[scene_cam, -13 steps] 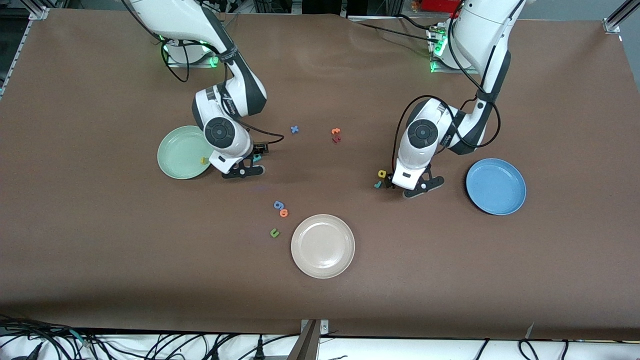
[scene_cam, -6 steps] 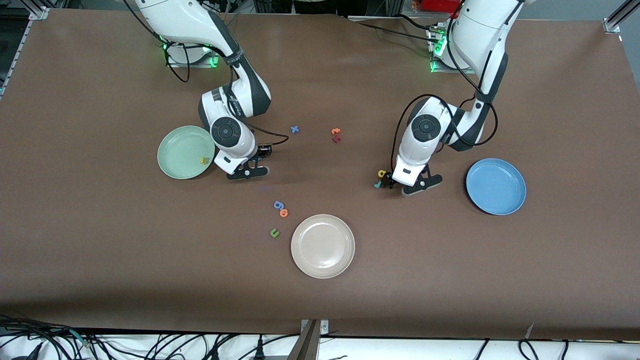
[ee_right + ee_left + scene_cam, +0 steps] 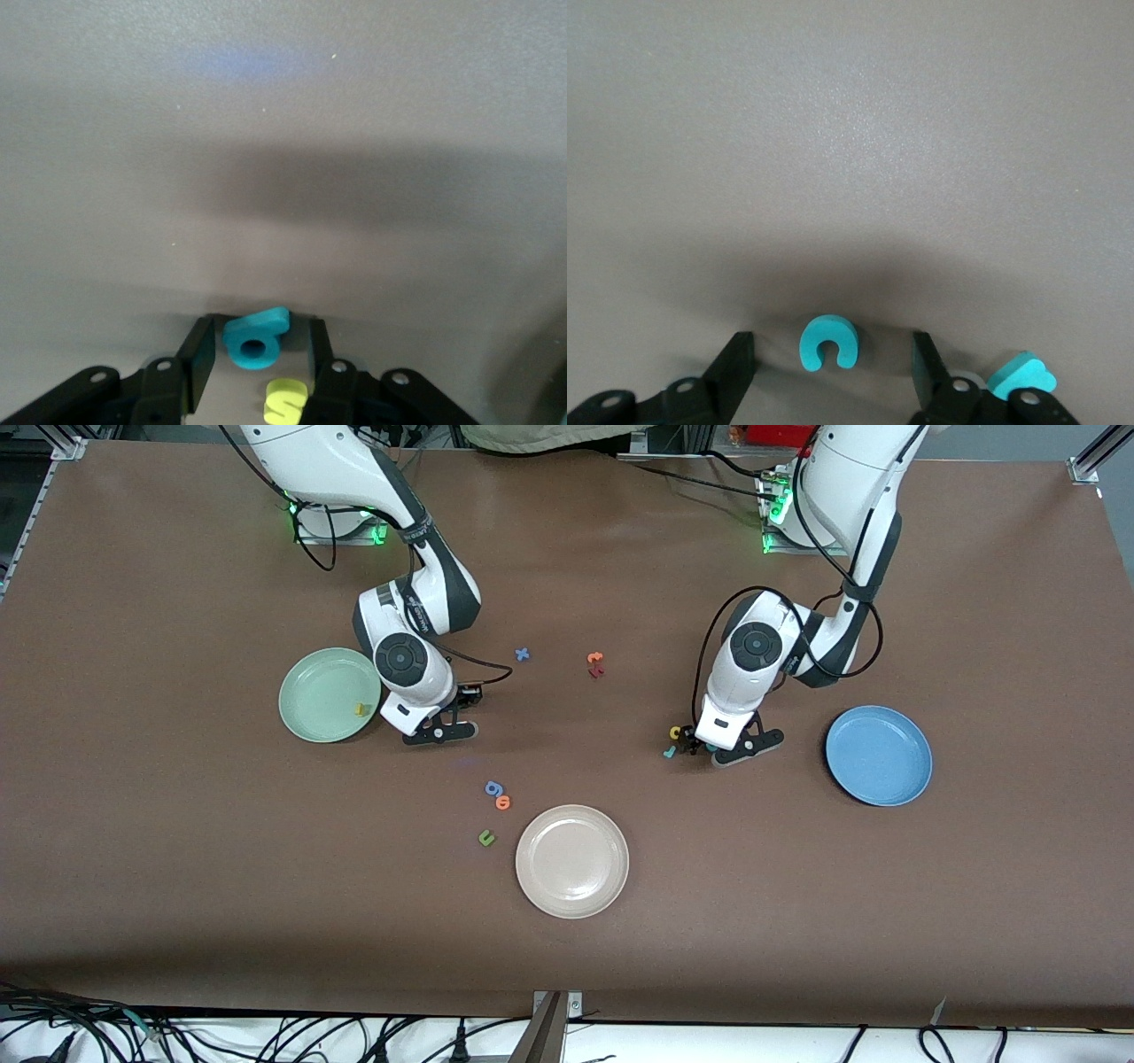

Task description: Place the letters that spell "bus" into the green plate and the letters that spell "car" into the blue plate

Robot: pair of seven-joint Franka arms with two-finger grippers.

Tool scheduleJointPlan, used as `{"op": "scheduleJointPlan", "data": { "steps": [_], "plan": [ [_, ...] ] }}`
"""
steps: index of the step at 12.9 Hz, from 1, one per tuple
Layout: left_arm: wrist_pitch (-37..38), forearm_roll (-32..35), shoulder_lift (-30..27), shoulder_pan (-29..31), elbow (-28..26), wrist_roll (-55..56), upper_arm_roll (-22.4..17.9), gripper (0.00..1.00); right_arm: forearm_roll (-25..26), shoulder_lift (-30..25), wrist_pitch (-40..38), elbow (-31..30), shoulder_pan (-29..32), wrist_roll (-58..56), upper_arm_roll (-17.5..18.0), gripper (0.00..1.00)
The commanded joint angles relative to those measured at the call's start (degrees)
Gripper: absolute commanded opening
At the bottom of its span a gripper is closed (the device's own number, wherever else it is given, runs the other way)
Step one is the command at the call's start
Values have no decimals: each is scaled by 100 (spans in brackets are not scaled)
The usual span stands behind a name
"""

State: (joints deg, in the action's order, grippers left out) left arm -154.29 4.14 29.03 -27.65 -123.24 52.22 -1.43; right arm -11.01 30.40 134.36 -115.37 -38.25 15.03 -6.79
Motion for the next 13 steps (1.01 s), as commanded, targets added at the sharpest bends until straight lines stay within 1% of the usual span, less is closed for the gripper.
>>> {"op": "scheduleJointPlan", "data": {
  "steps": [1,2,3,4,5,6,7,8,10,11,13],
  "plan": [
    [-39,-159,-160,5,-358,-133,29,74,-94,97,108,15,-60,18,-15,50],
    [-39,-159,-160,5,-358,-133,46,73,-94,106,108,14,-60,-8,-15,45],
    [-39,-159,-160,5,-358,-133,64,72,-94,97,99,14,-60,-17,-15,34],
    [-39,-159,-160,5,-358,-133,64,67,-94,97,82,14,-52,-61,-15,25],
    [-39,-159,-160,5,-358,-133,64,59,-94,97,73,23,-51,-70,-15,20],
    [-39,-151,-160,14,-350,-133,55,56,-94,89,47,32,-51,-88,-15,19],
    [-39,-142,-169,23,-341,-133,55,56,-77,80,46,49,-51,-123,-24,17],
    [-39,-107,-160,40,-315,-142,55,58,-68,54,3,102,-51,-140,-24,16],
    [-31,-98,-160,40,-279,-142,47,59,-59,18,-295,251,-34,-184,-50,16],
    [-31,-89,-152,40,-279,-142,38,59,-16,-17,-601,408,-16,-263,-111,16],
    [-39,-80,-152,40,-270,-142,29,62,-15,-122,-1286,673,-8,-639,-505,17]
  ]
}}
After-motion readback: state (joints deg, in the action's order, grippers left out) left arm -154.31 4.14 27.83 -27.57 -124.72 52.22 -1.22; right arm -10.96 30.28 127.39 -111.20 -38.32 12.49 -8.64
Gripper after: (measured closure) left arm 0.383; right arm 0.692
